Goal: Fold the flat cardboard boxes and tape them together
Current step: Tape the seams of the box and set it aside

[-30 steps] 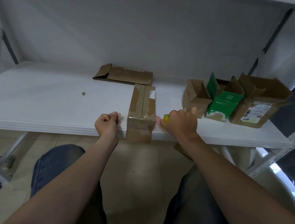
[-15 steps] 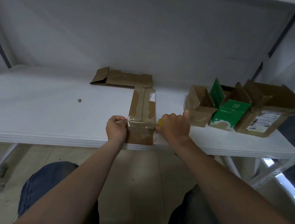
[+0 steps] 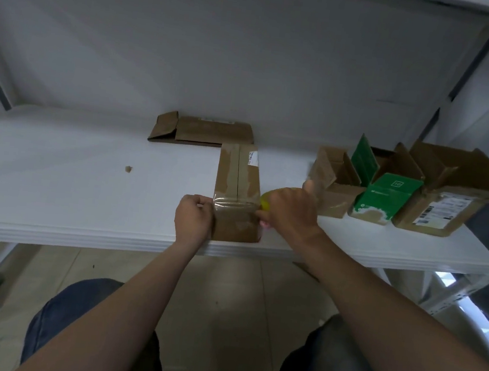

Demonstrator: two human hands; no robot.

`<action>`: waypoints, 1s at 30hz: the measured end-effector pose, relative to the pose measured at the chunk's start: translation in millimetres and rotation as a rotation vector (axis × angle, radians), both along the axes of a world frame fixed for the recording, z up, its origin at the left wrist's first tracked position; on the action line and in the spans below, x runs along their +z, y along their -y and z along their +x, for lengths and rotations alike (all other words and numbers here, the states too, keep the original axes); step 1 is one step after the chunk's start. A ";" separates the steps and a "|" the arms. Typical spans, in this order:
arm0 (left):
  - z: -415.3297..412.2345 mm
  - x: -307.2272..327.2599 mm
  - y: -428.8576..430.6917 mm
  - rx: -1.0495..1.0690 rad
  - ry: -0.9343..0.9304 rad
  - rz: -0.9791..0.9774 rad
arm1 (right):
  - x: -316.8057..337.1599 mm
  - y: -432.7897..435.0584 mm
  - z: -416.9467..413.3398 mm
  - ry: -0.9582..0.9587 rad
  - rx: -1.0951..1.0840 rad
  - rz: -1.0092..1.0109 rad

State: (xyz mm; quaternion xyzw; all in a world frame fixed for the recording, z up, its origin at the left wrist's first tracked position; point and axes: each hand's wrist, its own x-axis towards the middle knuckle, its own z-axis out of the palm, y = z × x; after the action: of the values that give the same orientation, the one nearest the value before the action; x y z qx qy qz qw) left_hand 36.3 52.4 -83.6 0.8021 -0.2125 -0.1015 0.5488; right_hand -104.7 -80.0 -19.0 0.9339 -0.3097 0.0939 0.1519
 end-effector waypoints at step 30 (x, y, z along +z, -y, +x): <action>-24.8 19.8 -90.9 -0.203 0.380 0.587 | -15.9 -100.2 -61.1 0.159 0.111 0.249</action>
State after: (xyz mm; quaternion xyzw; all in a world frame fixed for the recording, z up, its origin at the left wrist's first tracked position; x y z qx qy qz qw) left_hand 11.5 143.3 -63.7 0.9048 -0.3513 -0.0613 0.2328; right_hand -165.8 20.2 -34.8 0.9509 -0.2777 0.1367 0.0044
